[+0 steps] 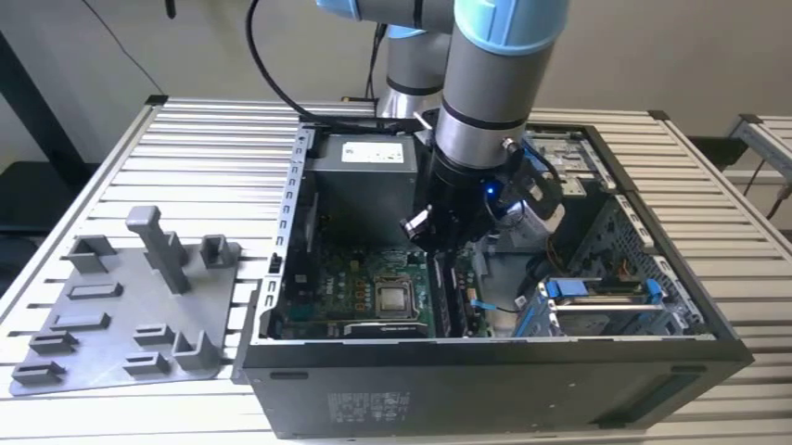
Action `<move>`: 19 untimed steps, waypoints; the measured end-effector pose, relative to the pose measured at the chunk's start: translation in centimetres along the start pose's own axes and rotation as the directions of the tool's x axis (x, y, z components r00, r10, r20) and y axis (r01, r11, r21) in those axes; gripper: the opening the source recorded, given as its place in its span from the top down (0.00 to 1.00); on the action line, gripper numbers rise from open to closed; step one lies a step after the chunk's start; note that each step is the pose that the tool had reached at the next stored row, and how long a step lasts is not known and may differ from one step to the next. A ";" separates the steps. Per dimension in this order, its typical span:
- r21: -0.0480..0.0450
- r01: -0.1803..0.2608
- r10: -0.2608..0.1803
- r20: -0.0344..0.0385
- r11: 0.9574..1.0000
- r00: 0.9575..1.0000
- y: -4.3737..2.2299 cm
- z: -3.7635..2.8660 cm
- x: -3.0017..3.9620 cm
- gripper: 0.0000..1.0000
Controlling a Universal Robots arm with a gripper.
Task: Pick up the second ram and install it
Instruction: 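Press down the second ram until it locks into place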
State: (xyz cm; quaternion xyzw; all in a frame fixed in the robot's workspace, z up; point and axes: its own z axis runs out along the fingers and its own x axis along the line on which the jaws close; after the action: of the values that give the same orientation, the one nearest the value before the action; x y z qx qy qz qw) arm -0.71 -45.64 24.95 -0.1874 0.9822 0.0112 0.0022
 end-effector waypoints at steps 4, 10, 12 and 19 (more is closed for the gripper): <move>-0.001 0.072 -0.072 -0.002 0.997 0.997 0.00 0.03 0.00 0.89; -0.002 0.181 -0.181 -0.004 0.983 0.983 0.00 0.05 0.00 0.89; -0.002 0.217 -0.217 -0.004 0.976 0.976 0.00 0.06 0.00 0.89; -0.004 0.339 -0.339 -0.007 0.941 0.941 0.00 0.07 0.01 0.89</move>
State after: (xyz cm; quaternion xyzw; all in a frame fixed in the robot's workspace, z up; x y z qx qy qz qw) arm -0.71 -45.64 24.87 -0.3534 0.9354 0.0114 0.0004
